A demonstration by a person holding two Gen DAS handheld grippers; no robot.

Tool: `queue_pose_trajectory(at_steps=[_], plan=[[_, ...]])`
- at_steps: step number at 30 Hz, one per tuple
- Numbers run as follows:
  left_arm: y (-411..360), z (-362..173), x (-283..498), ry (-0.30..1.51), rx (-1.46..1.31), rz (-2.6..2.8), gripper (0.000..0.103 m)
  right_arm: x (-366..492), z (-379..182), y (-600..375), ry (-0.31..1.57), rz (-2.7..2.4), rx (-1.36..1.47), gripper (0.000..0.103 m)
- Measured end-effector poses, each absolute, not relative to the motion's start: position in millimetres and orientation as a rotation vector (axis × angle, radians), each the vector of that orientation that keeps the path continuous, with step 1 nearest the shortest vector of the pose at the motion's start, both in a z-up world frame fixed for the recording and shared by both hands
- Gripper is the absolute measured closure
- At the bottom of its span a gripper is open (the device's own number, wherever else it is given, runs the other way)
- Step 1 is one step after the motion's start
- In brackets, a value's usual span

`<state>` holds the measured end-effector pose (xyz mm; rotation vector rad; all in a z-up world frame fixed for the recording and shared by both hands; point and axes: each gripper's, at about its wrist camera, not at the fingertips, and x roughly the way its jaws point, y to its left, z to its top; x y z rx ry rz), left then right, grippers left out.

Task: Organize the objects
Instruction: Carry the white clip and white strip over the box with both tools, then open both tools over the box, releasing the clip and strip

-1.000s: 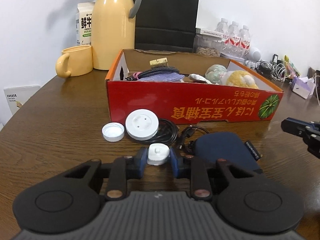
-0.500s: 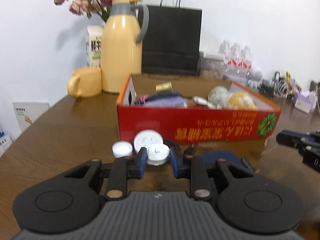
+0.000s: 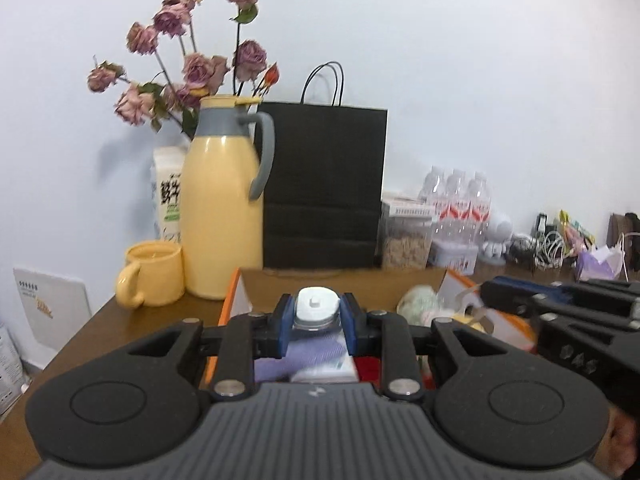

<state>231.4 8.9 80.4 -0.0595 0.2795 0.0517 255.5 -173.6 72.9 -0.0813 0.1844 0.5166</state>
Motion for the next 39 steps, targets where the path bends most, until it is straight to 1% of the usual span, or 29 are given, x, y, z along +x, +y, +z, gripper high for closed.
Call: queue_pose_trajectory(at_steps=[9,12,16,23,27,28,29,30,31,32,33,34,35,36,37,39], plan=[[4.9,84.9,288.9,0.272,-0.084,0.060,0.077,318.7,70.4,-155.3,0.219,0.464,-0.030,0.098],[6.2,75.4,305.8,0.281,-0.089,0.069,0.077,330.4,57.6,-152.9,0.244,0.454,-0.024,0.098],[8.1,56.0,323.1,0.348,-0.062,0.100,0.077,340.0,42.8,-152.5,0.301,0.468,-0.024,0.098],[13.7,48.4,321.0,0.348,-0.064,0.112,0.077,336.7,36.6,-150.1,0.323,0.471,-0.042,0.097],[15.0,48.8,314.6,0.325,-0.065,0.141,0.074,334.1,37.3,-153.0,0.332,0.463,-0.040,0.093],[15.3,49.9,313.3,0.316,-0.064,0.143,0.072,334.1,37.0,-154.1,0.336,0.458,-0.036,0.088],[15.5,50.8,311.9,0.310,-0.065,0.142,0.061,334.4,37.1,-155.3,0.340,0.458,-0.033,0.082],[15.4,51.3,310.1,0.300,-0.062,0.141,0.048,334.6,37.0,-156.5,0.342,0.454,-0.028,0.066],[15.0,51.9,308.8,0.288,-0.057,0.143,0.041,334.7,36.8,-157.6,0.341,0.449,-0.025,0.047],[14.7,52.0,307.4,0.276,-0.052,0.148,0.027,334.6,36.9,-158.7,0.339,0.444,-0.022,0.040],[14.2,52.0,306.4,0.269,-0.047,0.156,0.017,334.5,37.3,-159.7,0.338,0.438,-0.020,0.033],[13.8,52.1,305.6,0.265,-0.045,0.164,0.013,334.2,37.7,-160.4,0.338,0.433,-0.018,0.028],[13.7,52.4,304.7,0.259,-0.048,0.169,0.002,333.7,37.9,-161.3,0.337,0.430,-0.016,0.023],[13.8,52.7,302.8,0.243,-0.051,0.175,0.000,333.6,38.1,-161.8,0.336,0.425,-0.016,0.012],[13.3,53.1,300.8,0.230,-0.049,0.185,0.000,333.5,38.4,-162.0,0.336,0.420,-0.016,0.006],[13.0,54.3,299.8,0.226,-0.044,0.185,0.000,332.6,38.6,-162.6,0.337,0.418,-0.014,0.002]])
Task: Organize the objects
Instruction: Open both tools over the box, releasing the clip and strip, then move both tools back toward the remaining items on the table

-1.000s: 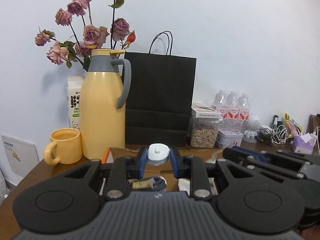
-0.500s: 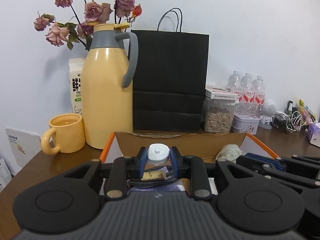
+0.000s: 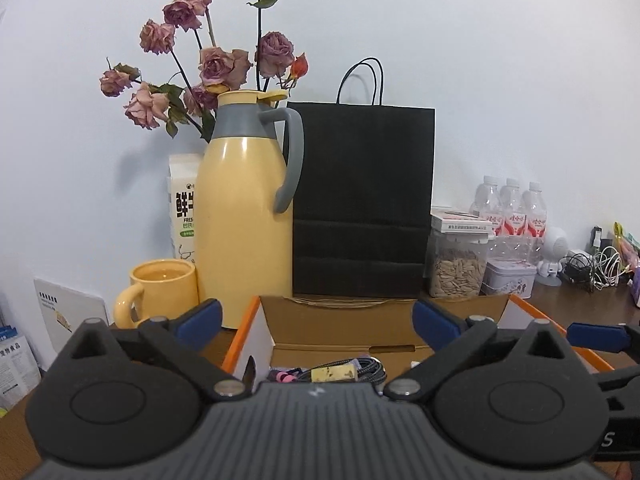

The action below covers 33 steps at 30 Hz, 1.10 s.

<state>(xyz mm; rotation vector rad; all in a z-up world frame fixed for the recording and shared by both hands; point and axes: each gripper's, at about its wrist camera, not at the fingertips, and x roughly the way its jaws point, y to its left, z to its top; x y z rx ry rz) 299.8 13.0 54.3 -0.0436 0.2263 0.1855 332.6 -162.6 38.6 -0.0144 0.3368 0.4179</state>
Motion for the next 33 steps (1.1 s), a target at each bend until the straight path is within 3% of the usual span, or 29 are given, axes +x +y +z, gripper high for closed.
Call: queue_pose_trajectory(at_steps=[33], plan=[[17.8,48.5,227.0,0.249,-0.064,0.086,0.000,265.7,36.9,-184.4,0.359,0.491,-0.133,0.000]])
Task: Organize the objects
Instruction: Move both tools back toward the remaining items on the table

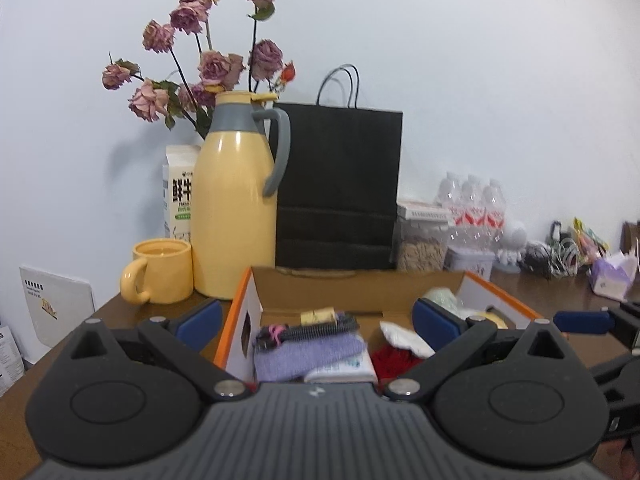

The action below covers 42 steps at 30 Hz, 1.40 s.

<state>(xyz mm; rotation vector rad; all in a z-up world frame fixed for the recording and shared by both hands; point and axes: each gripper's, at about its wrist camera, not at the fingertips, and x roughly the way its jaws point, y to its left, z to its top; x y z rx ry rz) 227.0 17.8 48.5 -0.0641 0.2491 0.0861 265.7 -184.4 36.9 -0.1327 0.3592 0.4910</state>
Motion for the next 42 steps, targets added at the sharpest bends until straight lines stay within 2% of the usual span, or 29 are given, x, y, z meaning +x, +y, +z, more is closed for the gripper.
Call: queue_pose_trajectory(at_steps=[23,29,31,33,38,41,42], plan=[[33.0,40.5,168.0,0.441,-0.084,0.067,0.000,214.6,-1.2,-223.7,0.588,0.530,-0.204,0.000],[38.2,36.9,151.1,0.475,-0.088,0.086,0.000,211.2,-11.4,-212.6,0.613,0.565,-0.237,0.011],[40.5,36.1,146.1,0.483,-0.091,0.093,0.000,215.2,-13.0,-207.2,0.618,0.581,-0.251,0.020],[42.3,36.1,142.3,0.488,-0.096,0.099,0.000,221.8,-13.5,-202.3,0.626,0.604,-0.260,0.024],[45.1,38.0,134.1,0.494,-0.096,0.109,0.000,241.3,-15.0,-193.5,0.637,0.677,-0.257,0.029],[46.2,38.3,131.0,0.496,-0.099,0.112,0.000,245.0,-16.2,-190.6,0.628,0.737,-0.244,0.043],[46.6,38.3,129.8,0.496,-0.101,0.113,0.000,244.0,-16.5,-190.4,0.624,0.759,-0.240,0.053]])
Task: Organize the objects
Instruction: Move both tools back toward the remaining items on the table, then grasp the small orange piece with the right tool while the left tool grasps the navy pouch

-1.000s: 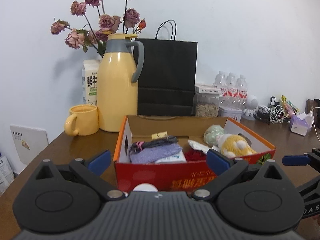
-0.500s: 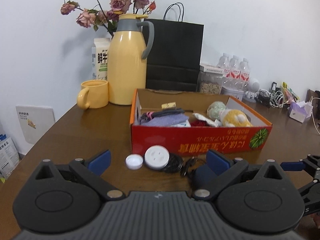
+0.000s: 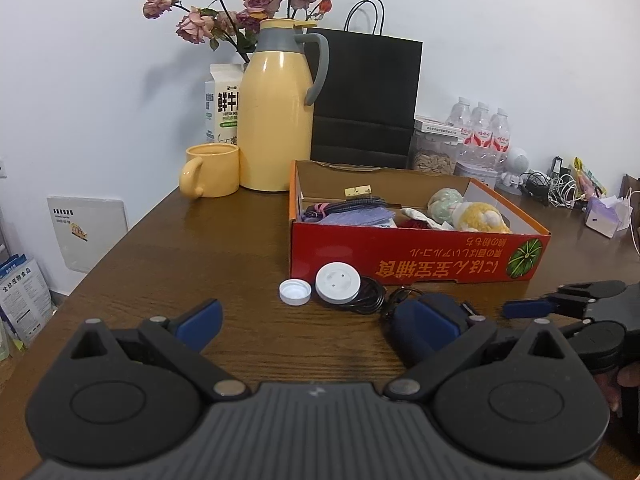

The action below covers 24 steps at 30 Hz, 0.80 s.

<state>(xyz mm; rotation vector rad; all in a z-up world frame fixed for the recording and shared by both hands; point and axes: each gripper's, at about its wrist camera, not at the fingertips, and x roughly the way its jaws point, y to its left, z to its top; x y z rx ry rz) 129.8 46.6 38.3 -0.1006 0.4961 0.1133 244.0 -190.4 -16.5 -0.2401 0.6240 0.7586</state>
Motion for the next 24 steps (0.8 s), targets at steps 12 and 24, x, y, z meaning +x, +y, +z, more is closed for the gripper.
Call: queue_pose_trajectory(at_steps=[12,24], plan=[[35.2,29.6,133.4,0.530,-0.107,0.103,0.000,216.7,-10.0,-191.2,0.541,0.751,-0.269,0.091],[-8.6,10.5,159.9,0.641,-0.127,0.015,0.000,215.6,0.1,-226.3,0.444,0.601,-0.090,0.091]])
